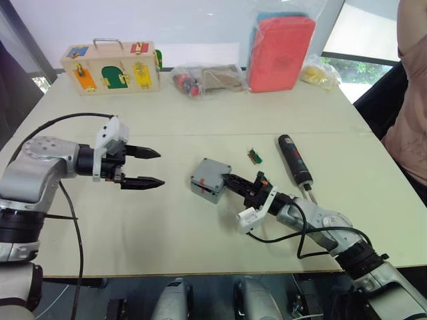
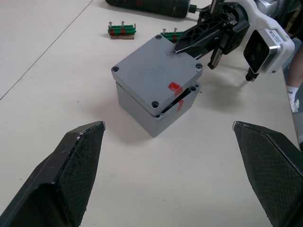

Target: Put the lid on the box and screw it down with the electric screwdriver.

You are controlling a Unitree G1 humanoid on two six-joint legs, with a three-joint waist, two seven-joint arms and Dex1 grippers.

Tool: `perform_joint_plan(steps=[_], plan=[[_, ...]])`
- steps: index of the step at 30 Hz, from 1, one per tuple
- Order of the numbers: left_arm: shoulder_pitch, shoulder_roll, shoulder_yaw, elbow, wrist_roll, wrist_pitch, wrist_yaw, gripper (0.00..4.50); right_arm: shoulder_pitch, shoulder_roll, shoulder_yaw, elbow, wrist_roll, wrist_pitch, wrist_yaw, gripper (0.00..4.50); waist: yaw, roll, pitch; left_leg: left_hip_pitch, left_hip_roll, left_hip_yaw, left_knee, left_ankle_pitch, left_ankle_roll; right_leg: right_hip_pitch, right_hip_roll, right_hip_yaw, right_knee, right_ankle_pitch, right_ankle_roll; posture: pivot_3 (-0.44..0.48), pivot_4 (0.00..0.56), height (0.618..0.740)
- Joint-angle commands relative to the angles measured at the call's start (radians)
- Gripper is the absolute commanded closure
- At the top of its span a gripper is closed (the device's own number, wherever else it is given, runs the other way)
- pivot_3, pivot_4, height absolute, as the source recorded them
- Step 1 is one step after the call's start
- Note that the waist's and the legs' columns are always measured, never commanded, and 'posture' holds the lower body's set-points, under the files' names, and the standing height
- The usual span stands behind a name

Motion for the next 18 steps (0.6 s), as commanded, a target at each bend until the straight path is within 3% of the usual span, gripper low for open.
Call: perform_joint_plan(steps=[1,18], plan=[[-0.022,0.001,0.018,-0.014,-0.006,-0.007,-0.003,0.06,0.000,-0.002,0.006,-0.009,-0.009,0.000,0.001,4.37,0.000,0.000,0.000,0.000,0.000,0.000,0.000,0.000,0.000,0.000,0.000,0.000,0.000,0.000,0.000,0.000,0.150,0.730],[-0.006,0.002,0.023,-0.025,-0.006,-0.012,0.002,0.06,-0.015,-0.016,0.024,0.006,-0.022,-0.032,0.005,4.37,0.000,0.000,0.000,0.000,0.000,0.000,0.000,0.000,0.000,0.000,0.000,0.000,0.000,0.000,0.000,0.000,0.150,0.730]])
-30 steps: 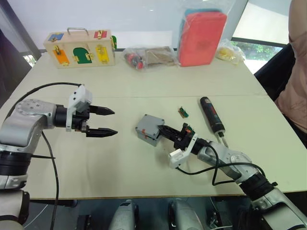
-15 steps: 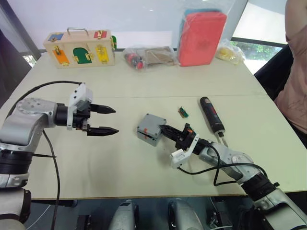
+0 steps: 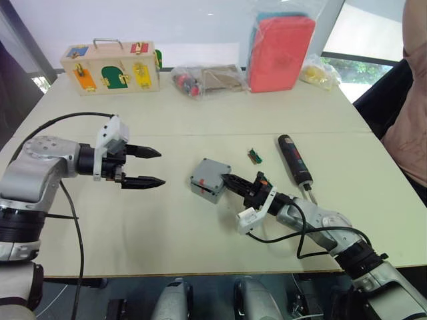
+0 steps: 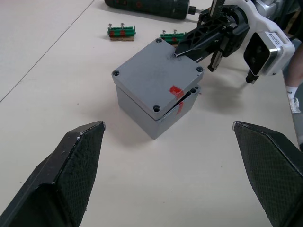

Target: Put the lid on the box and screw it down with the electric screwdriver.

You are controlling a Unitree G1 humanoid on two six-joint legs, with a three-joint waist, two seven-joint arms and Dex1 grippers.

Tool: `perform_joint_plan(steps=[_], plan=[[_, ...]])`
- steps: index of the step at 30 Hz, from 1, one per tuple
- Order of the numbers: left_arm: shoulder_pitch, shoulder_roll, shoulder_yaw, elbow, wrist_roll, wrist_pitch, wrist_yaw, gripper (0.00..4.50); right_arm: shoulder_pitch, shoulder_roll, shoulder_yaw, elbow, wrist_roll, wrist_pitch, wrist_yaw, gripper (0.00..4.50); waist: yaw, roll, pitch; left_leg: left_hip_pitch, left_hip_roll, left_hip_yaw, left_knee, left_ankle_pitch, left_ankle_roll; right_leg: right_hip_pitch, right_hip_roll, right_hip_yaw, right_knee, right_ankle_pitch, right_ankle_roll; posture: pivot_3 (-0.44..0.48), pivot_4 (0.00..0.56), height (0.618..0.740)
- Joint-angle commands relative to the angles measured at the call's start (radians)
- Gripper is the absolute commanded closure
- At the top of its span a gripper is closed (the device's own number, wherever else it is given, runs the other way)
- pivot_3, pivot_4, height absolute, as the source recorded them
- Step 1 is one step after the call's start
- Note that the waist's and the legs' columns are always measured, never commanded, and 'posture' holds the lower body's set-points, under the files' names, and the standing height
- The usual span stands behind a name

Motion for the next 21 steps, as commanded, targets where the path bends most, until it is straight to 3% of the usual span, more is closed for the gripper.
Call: perform_joint_plan(steps=[1,10,17,20,21], plan=[[-0.006,0.003,0.024,-0.025,-0.007,-0.011,0.002,0.06,-0.008,-0.015,0.009,-0.002,-0.013,-0.011,0.009,4.37,0.000,0.000,0.000,0.000,0.000,0.000,0.000,0.000,0.000,0.000,0.000,0.000,0.000,0.000,0.000,0.000,0.150,0.730],[0.002,-0.006,0.020,-0.030,-0.004,-0.019,0.010,0.06,0.004,-0.018,0.002,0.016,-0.001,-0.001,0.007,4.37,0.001,0.000,0.000,0.000,0.000,0.000,0.000,0.000,0.000,0.000,0.000,0.000,0.000,0.000,0.000,0.000,0.150,0.730],[-0.039,-0.071,-0.015,-0.013,0.032,-0.068,0.042,0.06,0.018,-0.025,0.009,0.025,-0.015,0.001,-0.014,4.37,0.005,0.000,0.000,0.000,0.000,0.000,0.000,0.000,0.000,0.000,0.000,0.000,0.000,0.000,0.000,0.000,0.150,0.730],[-0.074,-0.120,-0.046,0.002,0.060,-0.094,0.056,0.79,0.021,-0.026,0.013,0.029,-0.024,0.004,-0.022,4.37,0.005,-0.001,-0.001,0.000,0.000,0.000,0.001,0.000,0.000,0.001,0.000,0.000,0.000,0.000,0.000,0.000,0.150,0.730],[-0.081,-0.137,-0.059,0.004,0.070,-0.105,0.058,1.24,0.023,-0.027,0.013,0.030,-0.025,0.005,-0.024,4.37,0.005,0.000,-0.001,0.000,-0.001,0.000,0.001,0.000,0.000,0.001,0.000,0.000,0.000,0.000,0.000,0.000,0.150,0.730]])
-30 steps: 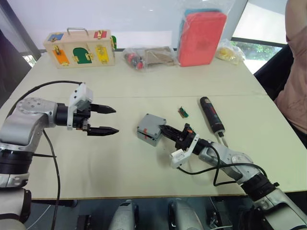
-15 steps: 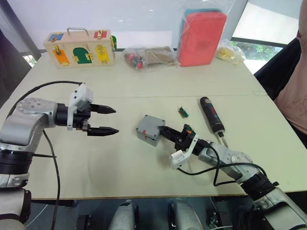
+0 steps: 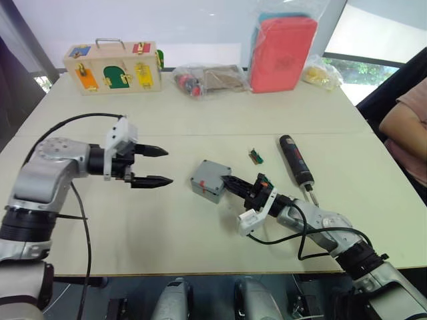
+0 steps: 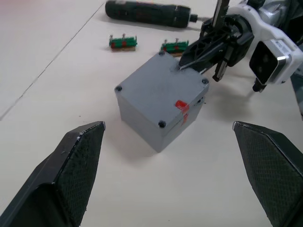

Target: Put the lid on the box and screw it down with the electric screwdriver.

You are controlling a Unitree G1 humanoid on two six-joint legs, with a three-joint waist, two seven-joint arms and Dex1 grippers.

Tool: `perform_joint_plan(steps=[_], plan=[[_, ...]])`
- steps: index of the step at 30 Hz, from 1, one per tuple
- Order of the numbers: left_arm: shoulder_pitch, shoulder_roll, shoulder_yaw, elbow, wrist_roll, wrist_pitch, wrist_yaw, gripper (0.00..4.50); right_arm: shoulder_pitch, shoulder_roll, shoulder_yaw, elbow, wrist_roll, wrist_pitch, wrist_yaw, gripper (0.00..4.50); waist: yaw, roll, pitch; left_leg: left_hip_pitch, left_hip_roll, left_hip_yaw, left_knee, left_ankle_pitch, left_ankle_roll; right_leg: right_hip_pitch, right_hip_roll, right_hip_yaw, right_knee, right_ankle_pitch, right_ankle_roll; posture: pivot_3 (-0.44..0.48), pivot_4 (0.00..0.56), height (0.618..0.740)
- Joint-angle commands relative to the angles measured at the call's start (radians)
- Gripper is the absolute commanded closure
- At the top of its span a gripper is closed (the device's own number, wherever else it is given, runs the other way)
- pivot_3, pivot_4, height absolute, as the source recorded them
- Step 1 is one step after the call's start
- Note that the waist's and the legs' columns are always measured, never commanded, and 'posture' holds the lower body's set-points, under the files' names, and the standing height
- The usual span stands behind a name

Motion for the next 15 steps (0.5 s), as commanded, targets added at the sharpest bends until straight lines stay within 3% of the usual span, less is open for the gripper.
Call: perform_joint_plan(steps=[1,8,9,15], plan=[[-0.045,-0.045,-0.035,-0.001,0.032,-0.051,0.014,1.51,0.017,-0.019,0.011,0.015,-0.025,0.006,0.003,4.37,0.000,0.000,0.000,0.000,0.000,0.000,0.000,0.000,0.000,0.000,0.000,0.000,0.000,0.000,0.000,0.000,0.150,0.730],[-0.065,-0.170,-0.123,0.066,0.116,-0.156,0.039,4.28,0.035,-0.025,0.010,0.006,-0.029,0.017,0.000,4.37,0.000,0.000,0.000,0.000,0.000,0.000,0.000,0.000,0.000,0.000,0.000,0.000,0.000,0.000,0.000,0.000,0.150,0.730],[-0.065,-0.183,-0.133,0.076,0.130,-0.171,0.043,4.47,0.039,-0.027,0.010,0.002,-0.029,0.019,0.001,4.37,0.000,0.000,0.000,0.000,0.000,0.000,0.000,0.000,0.000,0.001,0.000,0.000,0.000,0.000,0.000,0.000,0.150,0.730],[-0.068,-0.249,-0.189,0.161,0.219,-0.259,0.075,4.47,0.051,-0.031,0.009,-0.011,-0.029,0.030,0.004,4.37,0.001,0.000,-0.001,0.001,-0.001,0.000,0.000,0.000,0.000,0.001,0.000,0.000,0.000,0.000,0.000,0.000,0.150,0.730]])
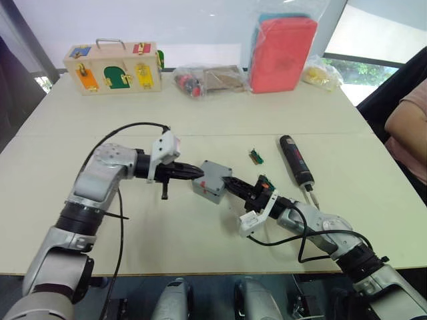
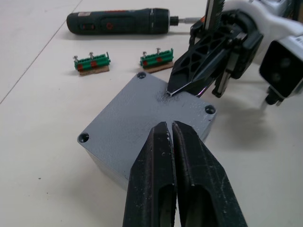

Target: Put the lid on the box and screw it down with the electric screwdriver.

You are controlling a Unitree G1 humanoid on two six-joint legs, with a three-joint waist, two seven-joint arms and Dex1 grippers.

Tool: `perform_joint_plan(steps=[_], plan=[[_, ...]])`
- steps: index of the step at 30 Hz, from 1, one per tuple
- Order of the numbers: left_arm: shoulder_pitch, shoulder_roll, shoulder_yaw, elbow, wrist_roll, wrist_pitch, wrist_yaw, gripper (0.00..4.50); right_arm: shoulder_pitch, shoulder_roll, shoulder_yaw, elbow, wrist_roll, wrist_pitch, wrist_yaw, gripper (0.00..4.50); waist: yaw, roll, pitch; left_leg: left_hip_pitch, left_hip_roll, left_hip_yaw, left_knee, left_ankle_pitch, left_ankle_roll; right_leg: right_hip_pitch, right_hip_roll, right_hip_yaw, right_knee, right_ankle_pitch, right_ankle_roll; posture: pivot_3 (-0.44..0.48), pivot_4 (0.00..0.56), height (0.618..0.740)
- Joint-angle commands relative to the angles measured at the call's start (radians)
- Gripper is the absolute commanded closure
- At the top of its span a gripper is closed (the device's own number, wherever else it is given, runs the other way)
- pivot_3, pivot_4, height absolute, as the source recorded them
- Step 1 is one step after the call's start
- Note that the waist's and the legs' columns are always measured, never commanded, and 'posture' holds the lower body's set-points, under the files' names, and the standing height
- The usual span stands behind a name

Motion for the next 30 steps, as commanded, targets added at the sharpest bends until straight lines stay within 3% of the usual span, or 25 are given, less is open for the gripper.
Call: perform_joint_plan(steps=[1,6,8,10,11,13,18,30], plan=[[-0.020,-0.030,-0.024,0.035,0.050,-0.060,0.018,4.47,0.029,-0.028,0.008,0.000,-0.020,0.006,0.025,4.37,0.000,0.000,0.000,0.000,0.000,0.000,0.000,0.000,0.000,0.000,0.000,0.000,0.000,0.000,0.000,0.000,0.150,0.730],[-0.014,-0.060,-0.056,0.098,0.116,-0.127,0.035,4.47,0.036,-0.032,0.010,-0.011,-0.017,0.007,0.034,4.37,0.002,0.000,-0.001,0.001,0.000,0.000,0.000,0.000,0.000,0.002,-0.001,0.000,0.000,0.000,0.000,0.000,0.150,0.730],[-0.013,-0.068,-0.063,0.116,0.131,-0.143,0.041,4.50,0.040,-0.033,0.011,-0.016,-0.013,0.006,0.041,3.31,0.002,0.000,-0.002,0.002,-0.001,-0.001,0.001,0.000,0.000,0.004,-0.001,-0.001,-0.001,0.000,0.000,0.000,0.150,0.730],[-0.009,-0.073,-0.070,0.124,0.143,-0.153,0.044,4.50,0.043,-0.035,0.010,-0.023,-0.010,0.005,0.046,2.70,0.000,-0.001,-0.003,0.005,-0.001,-0.001,0.001,0.000,0.000,0.007,-0.001,-0.001,-0.002,0.000,0.000,0.000,0.150,0.730],[-0.006,-0.075,-0.075,0.124,0.148,-0.153,0.044,4.50,0.046,-0.036,0.009,-0.029,-0.008,0.004,0.049,2.13,0.000,-0.001,-0.004,0.008,-0.001,-0.001,0.000,0.000,0.000,0.011,-0.001,-0.001,-0.002,0.000,0.000,0.000,0.150,0.730],[-0.001,-0.077,-0.080,0.121,0.153,-0.151,0.044,4.50,0.050,-0.038,0.006,-0.037,-0.005,0.004,0.054,1.48,0.000,-0.001,-0.006,0.017,-0.001,-0.001,-0.002,-0.001,0.001,0.019,-0.001,-0.001,-0.005,0.000,0.000,0.000,0.150,0.730],[0.014,-0.085,-0.089,0.122,0.166,-0.133,0.051,4.50,0.066,-0.058,-0.014,-0.066,0.010,-0.002,0.070,0.02,0.000,-0.001,-0.014,0.018,-0.001,-0.001,-0.003,-0.001,0.001,0.020,-0.001,-0.001,-0.005,-0.001,0.000,0.000,0.150,0.730],[0.022,-0.099,-0.126,0.234,0.219,-0.174,0.072,4.50,0.106,-0.141,-0.078,-0.151,0.081,-0.031,0.122,0.02,0.024,0.001,-0.020,0.020,-0.002,-0.001,-0.003,-0.001,0.002,0.023,-0.002,-0.001,-0.007,-0.001,0.000,0.000,0.150,0.730]])
